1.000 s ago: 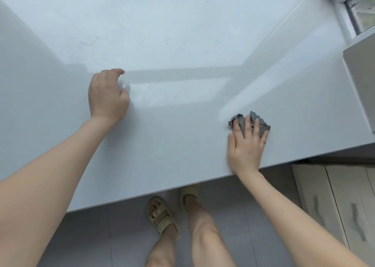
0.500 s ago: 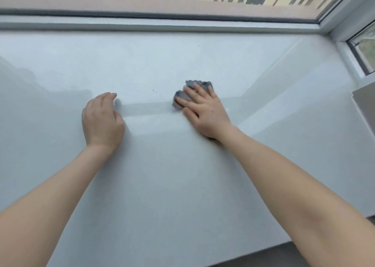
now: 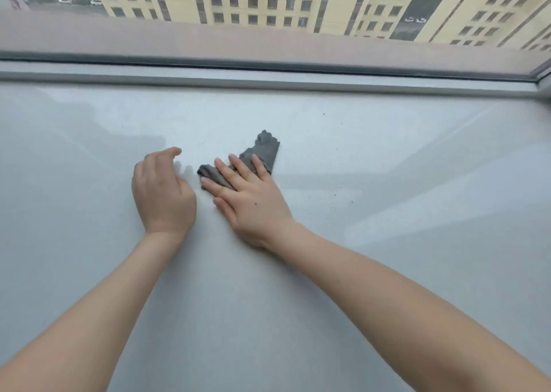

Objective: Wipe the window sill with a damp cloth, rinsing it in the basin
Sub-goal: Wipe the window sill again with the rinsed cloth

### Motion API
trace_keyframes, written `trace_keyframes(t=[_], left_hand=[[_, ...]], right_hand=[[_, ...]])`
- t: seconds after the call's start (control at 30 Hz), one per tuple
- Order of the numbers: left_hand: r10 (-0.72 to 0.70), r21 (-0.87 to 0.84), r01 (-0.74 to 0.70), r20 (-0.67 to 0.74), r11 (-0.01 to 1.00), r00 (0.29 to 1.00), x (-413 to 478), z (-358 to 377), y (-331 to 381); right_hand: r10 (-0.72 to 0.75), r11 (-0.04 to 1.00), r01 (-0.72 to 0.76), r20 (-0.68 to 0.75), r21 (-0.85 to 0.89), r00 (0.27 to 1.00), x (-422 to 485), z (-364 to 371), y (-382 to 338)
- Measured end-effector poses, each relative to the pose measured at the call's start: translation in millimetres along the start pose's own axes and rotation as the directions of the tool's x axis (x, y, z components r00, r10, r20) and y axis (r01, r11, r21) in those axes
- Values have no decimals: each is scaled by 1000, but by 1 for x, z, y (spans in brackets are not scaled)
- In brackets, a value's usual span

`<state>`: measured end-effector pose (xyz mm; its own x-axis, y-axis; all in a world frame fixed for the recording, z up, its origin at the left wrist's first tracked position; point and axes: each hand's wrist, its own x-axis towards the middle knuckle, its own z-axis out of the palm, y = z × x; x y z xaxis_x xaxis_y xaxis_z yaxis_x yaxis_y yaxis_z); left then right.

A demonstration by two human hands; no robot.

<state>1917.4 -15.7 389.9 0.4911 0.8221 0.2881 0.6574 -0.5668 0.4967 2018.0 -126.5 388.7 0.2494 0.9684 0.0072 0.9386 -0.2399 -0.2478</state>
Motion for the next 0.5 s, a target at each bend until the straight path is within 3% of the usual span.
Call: trace_keyframes(t=[0.07,0.17,0.23,0.3,0.37,0.4,0.5], left_hand=[[-15,7,15,-1,1000,1000,7,8,8],[-16,1,16,-7,1000,1000,16,23,25],[-15,-12,15,0,1000,1000,21,34,37],[-25,-6,25,9,1000,1000,25,43,48],[-28,29,28,12,999,1000,26,48,53],[-21,50,20,18,999,1000,25,50,53],[-2,111,-2,34,994,999,26,55,50]], right_hand=[[94,995,-94,5,-22,996,28,-11,46],[359,932,-362,-76,-28,930,12,-28,128],[550,831,-557,-124,-20,826,-32,-39,181],[726,678,-735,-152,-12,671,-73,-49,212],[788,601,-797,-206,56,580,-82,-48,209],[757,642,-759,-241,106,607,-76,-44,194],[410,911,-376,-280,171,868,-34,-18,121]])
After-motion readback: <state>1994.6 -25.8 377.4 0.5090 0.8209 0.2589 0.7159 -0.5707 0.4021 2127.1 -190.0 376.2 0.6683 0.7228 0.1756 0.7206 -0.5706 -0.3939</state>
